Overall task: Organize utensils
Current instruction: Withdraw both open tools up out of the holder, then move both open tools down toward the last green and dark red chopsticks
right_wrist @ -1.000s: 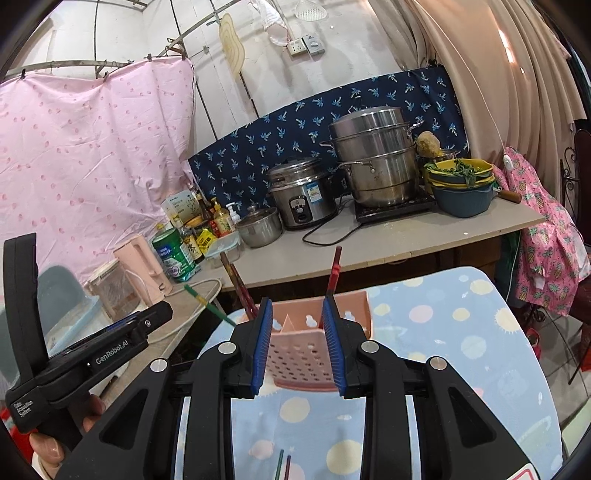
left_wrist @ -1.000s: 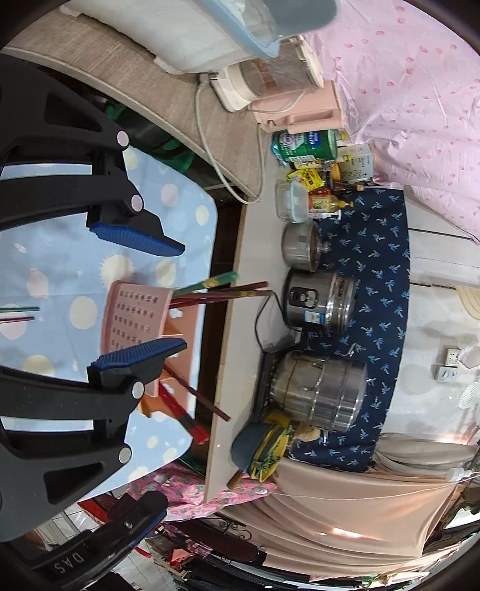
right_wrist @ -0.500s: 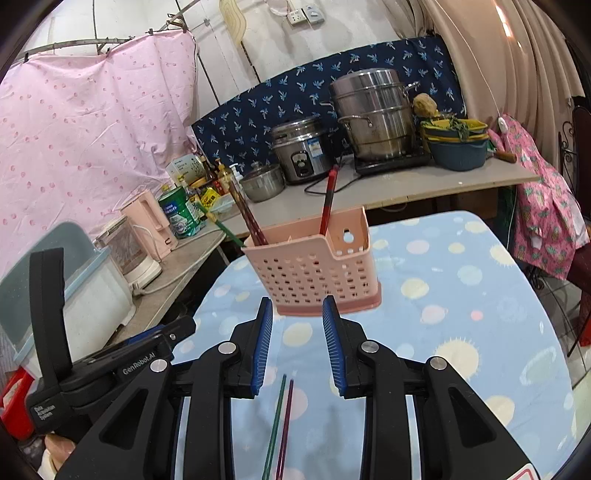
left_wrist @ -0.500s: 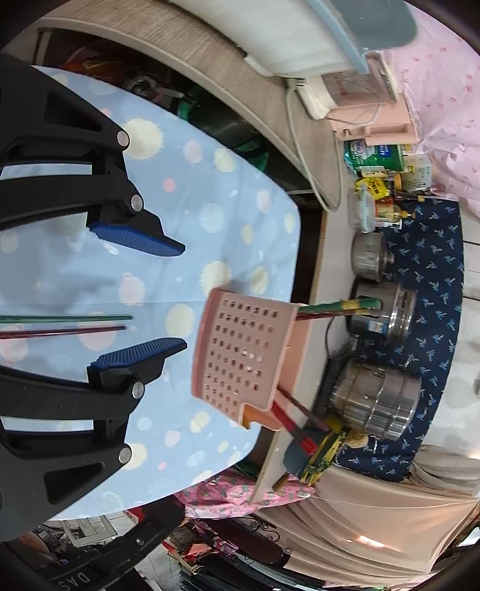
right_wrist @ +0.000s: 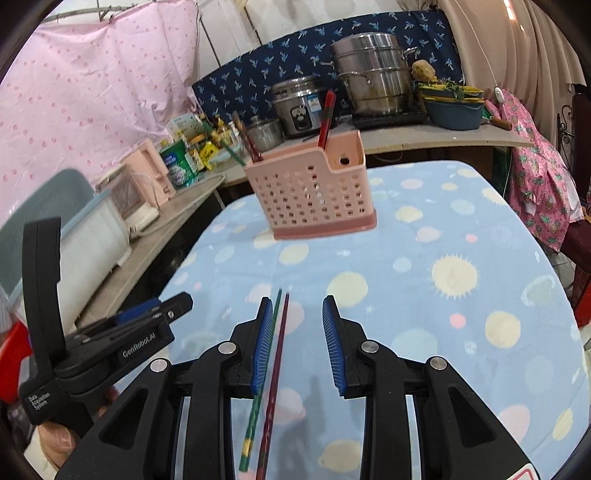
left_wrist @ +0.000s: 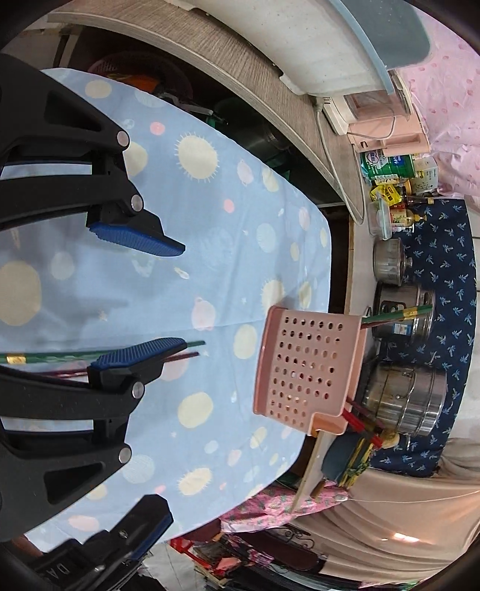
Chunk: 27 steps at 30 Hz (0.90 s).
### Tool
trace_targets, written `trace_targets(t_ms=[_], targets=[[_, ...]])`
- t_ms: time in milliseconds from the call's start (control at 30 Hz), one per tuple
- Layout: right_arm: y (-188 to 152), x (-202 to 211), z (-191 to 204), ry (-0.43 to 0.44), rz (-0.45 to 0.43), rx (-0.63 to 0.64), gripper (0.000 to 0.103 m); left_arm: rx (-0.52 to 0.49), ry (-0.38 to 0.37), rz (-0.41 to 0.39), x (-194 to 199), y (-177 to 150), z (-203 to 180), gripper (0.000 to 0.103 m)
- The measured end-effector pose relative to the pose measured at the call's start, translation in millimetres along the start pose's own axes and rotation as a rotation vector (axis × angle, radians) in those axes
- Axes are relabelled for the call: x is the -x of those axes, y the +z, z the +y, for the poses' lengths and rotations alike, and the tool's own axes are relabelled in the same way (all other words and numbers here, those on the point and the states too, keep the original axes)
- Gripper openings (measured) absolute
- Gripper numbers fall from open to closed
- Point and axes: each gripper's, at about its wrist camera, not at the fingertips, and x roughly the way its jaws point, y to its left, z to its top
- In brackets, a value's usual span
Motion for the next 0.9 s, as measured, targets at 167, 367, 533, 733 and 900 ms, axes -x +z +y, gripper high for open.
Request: trace_targets(t_ms=[167, 367, 533, 733, 900], targets=[[-27.5, -5.4, 3.0, 0.001, 0.050, 0.007, 0.028, -0.025, -0.007, 0.034, -2.5, -19.3, -2.3, 0.044], [-52.3, -8.4, 8.4, 0.005, 0.098, 0.019, 0.028, -0.037, -0.011, 0.082, -6.2, -43.5, -0.7, 0.044], [-75.9, -11.6, 20.4, -0.002, 0.141, 0.069, 0.028, -0.045, -0.016, 0.117, -7.5, -61.5, 0.8, 0.044], [-100.1, -15.1, 29.2, 0.005, 0.194, 0.096, 0.028, -0.044, -0.014, 0.142, -8.1, -75.0, 4.9, 0.044], [-113.9, -19.3, 33.0, 0.015, 0.232, 0.099, 0.028, -0.044, -0.017, 0.163, -8.7, -82.2, 6.5, 0.044]])
